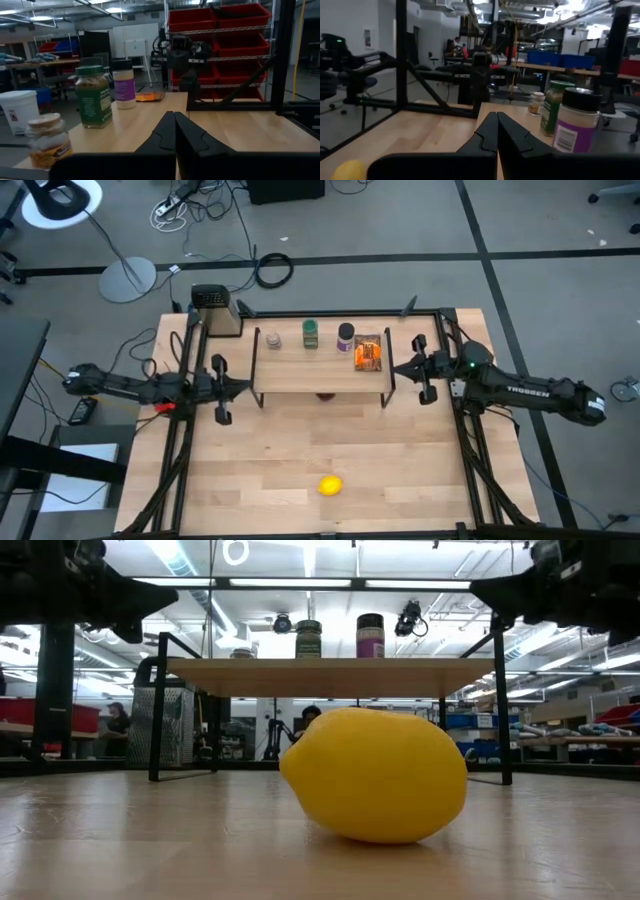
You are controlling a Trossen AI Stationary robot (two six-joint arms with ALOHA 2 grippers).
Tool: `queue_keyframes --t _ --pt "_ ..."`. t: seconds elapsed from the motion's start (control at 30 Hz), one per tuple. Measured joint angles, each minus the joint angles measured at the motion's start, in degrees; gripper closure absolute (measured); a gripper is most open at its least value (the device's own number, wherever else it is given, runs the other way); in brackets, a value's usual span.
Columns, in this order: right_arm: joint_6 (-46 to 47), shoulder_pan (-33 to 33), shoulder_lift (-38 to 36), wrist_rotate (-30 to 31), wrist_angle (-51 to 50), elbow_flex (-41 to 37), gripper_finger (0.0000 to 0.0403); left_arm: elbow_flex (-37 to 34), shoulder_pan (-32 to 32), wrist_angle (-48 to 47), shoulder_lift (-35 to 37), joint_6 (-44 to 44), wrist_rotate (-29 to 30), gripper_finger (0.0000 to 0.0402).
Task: Shelf spices
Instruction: Return to Home Position
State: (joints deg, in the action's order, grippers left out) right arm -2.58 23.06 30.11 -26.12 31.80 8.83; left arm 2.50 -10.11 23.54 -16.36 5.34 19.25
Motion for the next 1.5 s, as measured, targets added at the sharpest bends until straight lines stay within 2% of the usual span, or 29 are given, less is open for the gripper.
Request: queue_keyframes --t 0.2,0.43,0.53,0.7,1.13,1.37,1.5 --pt "0.1 0.9 -5.8 -1.1 -5.2 -2.3 0.0403 0.0 0.0 -10.0 9.0 -2.1 0.1 0.0401" --pt "2.5 0.6 -8.0 -1.1 -11.8 -2.3 0.0403 0.0 0.0 -18.6 16.4 -3.7 0.2 0.0401" --pt "2.7 -0.6 -8.8 -0.3 -12.9 -2.3 0.0403 1.1 0.0 -21.2 16.4 -3.7 0.4 0.0401" --pt "1.6 -2.1 -12.0 6.5 -15.1 -2.3 0.0403 3.6 -0.1 -25.9 16.4 -4.4 0.4 0.0401" --pt "1.3 -4.7 -30.1 11.2 -31.0 -2.3 0.0403 7.0 -0.1 -29.6 16.4 -4.0 0.0 0.0401" --pt "0.9 -6.1 -29.5 13.2 -33.7 -2.5 0.0403 6.6 -0.1 -30.2 16.4 -4.1 0.1 0.0402" --pt "1.3 -6.2 -29.8 15.1 -29.8 -6.0 0.0403 6.6 -0.1 -30.4 16.4 -4.3 0.1 0.0402"
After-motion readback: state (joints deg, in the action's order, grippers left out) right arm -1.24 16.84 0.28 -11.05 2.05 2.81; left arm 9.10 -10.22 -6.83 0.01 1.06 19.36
